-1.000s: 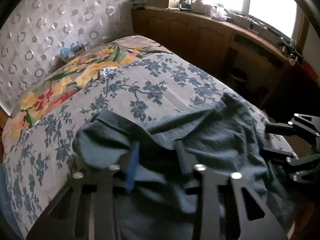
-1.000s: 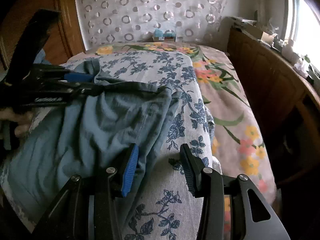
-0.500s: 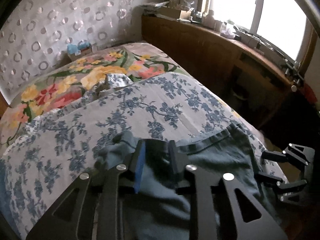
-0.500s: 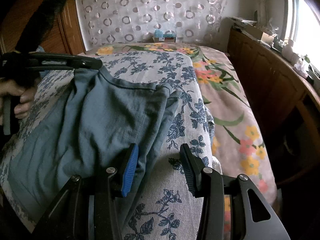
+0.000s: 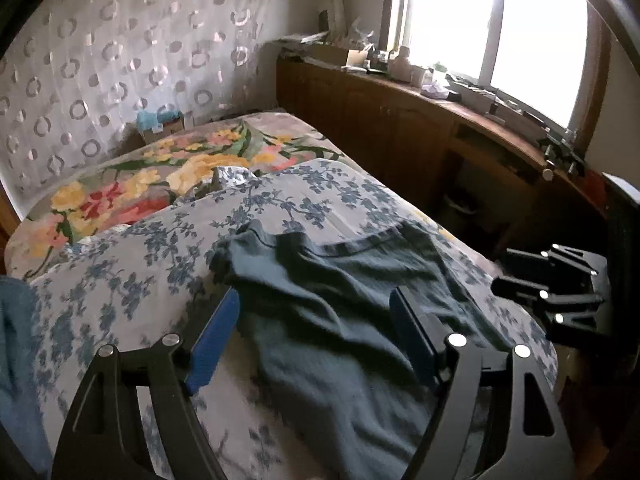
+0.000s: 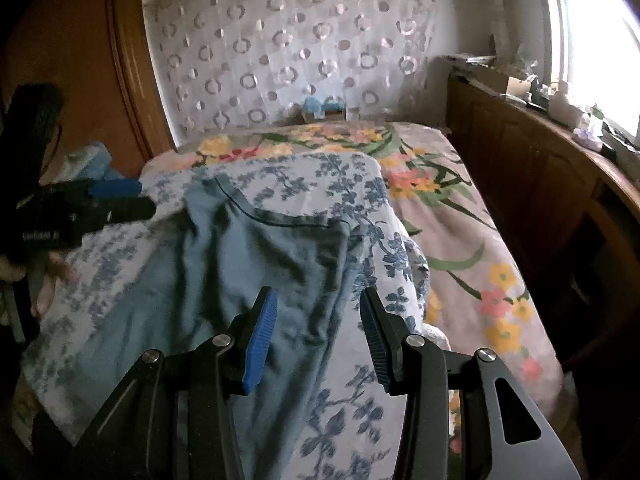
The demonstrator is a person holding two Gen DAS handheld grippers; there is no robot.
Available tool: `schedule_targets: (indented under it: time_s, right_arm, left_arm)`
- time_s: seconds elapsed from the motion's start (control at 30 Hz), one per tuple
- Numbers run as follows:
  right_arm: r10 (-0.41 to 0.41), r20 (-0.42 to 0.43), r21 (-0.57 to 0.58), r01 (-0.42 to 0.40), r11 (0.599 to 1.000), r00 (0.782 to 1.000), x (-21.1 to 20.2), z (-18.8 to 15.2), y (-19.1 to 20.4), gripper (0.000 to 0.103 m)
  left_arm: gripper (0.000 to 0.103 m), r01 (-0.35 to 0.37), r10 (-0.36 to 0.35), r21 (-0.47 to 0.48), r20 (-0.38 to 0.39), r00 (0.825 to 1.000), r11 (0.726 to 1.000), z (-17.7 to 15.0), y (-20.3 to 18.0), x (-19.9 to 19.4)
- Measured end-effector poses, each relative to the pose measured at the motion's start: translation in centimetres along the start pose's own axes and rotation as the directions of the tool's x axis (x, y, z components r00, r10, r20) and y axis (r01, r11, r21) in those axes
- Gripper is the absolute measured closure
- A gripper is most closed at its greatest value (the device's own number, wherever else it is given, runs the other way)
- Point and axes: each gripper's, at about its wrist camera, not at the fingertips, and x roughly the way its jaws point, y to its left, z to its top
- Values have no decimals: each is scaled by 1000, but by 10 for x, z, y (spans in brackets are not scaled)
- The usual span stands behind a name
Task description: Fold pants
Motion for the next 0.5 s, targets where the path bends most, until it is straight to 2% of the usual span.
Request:
schedule_targets:
  time_s: [0.23,0.4,0.5]
  right_arm:
    - [23,30,15,-23,1000,999,-29,-15,12,57]
    - [18,32,-8,-18,1000,999,-43,-22,21,48]
    - [12,38,-13,-11,1000,999,-49,-26,24,48]
  left_arm:
    - [25,-2,2,-12,32,999,1000,-30,-17,-47]
    - [25,-23,24,-17,53,998,1000,-46,-22,-69]
    - [25,-33,34,-25,66,997,999,-59,-20,-82]
